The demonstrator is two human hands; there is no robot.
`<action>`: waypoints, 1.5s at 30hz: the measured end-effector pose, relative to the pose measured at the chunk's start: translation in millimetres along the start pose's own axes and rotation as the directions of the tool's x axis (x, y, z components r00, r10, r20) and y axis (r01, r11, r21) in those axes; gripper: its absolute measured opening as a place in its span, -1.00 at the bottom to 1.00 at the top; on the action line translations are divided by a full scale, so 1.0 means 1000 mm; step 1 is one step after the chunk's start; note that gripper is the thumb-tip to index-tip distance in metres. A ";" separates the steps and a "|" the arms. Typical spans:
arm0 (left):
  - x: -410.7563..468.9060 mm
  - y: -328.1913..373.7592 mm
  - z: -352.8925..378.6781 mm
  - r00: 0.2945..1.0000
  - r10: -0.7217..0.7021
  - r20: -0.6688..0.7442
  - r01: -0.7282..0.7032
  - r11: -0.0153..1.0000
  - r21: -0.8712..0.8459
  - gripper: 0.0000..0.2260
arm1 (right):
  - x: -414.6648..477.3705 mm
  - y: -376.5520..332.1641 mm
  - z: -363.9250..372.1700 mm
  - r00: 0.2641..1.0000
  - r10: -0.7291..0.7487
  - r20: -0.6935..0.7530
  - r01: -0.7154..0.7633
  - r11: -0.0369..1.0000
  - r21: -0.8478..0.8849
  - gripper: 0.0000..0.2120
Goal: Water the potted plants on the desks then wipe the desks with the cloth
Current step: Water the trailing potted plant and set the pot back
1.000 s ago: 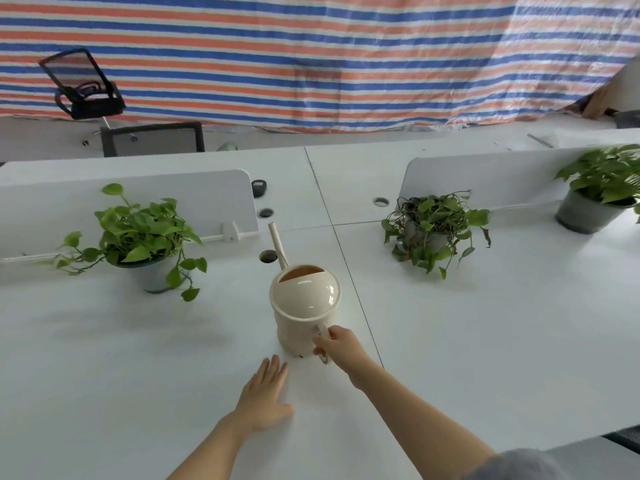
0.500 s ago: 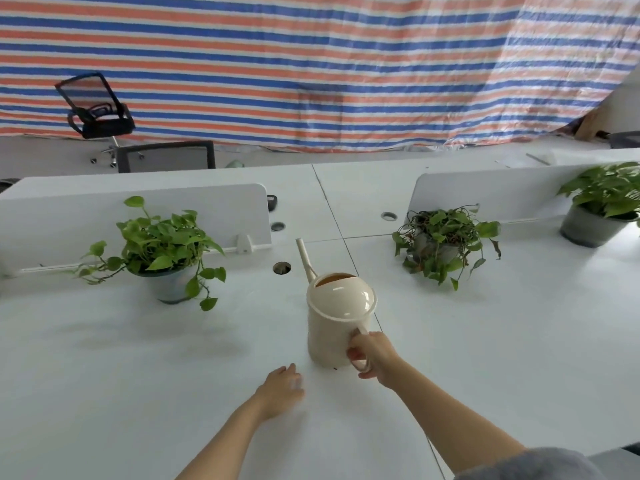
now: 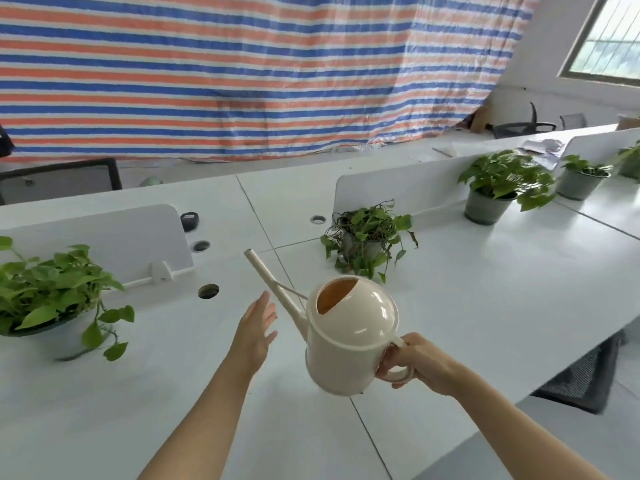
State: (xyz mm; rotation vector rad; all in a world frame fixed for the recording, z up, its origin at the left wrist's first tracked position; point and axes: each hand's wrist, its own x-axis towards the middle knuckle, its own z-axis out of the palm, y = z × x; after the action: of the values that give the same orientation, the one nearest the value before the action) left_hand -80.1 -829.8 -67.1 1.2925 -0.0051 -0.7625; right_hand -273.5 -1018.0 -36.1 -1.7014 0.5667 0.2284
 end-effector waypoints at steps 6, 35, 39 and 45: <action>0.027 -0.006 0.080 0.995 -0.097 0.018 0.097 0.926 -0.366 -0.74 | -0.011 0.027 -0.053 0.997 0.032 0.066 -0.034 0.999 0.024 -0.89; 0.148 -0.042 0.339 0.993 0.013 -0.120 0.063 0.792 0.607 -0.72 | 0.021 0.090 -0.349 0.946 -0.049 -0.321 0.070 0.996 0.053 -0.75; 0.160 -0.046 0.349 0.994 -0.005 -0.108 0.078 0.719 0.691 -0.69 | 0.028 0.093 -0.372 0.944 -0.016 -0.330 0.036 0.998 0.054 -0.75; 0.174 -0.035 0.335 0.978 0.038 -0.203 0.110 0.735 0.669 -0.49 | 0.056 0.081 -0.375 0.940 0.034 -0.339 -0.010 0.997 0.074 -0.75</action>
State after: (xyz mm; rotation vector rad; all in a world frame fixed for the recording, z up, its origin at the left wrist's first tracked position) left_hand -102.6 -1208.3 -63.4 2.0826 -0.1039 -0.6761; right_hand -324.3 -1402.5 -50.7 -1.6759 0.8394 -0.0735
